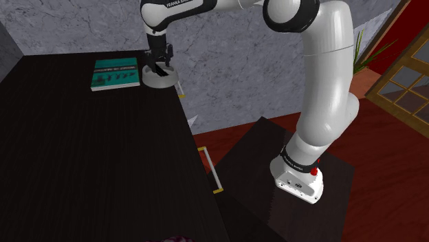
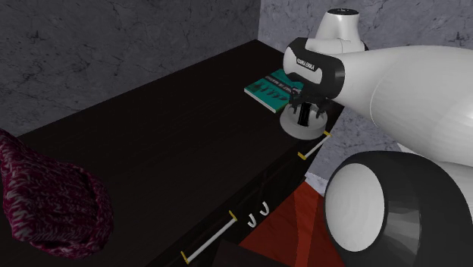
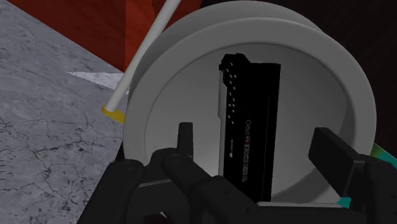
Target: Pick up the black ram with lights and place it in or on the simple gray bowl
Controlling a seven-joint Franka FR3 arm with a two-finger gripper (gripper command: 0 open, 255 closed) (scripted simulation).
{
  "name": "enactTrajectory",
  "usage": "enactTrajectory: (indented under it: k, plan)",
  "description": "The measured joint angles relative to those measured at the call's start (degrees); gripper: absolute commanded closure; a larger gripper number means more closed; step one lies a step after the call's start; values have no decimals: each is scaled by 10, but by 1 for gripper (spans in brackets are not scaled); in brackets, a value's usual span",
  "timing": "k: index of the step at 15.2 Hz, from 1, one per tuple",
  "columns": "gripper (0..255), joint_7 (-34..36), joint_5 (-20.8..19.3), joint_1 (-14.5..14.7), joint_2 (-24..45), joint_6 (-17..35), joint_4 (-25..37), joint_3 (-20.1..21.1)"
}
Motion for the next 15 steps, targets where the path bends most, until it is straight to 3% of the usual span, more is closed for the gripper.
enactTrajectory:
  k: [4, 9, 15]
  plan:
    - [0, 0, 0, 0, 0, 0, 0, 0]
    - [0, -6, 7, 3, -14, -55, 43, 4]
    - [0, -7, 9, 3, -16, -63, 48, 5]
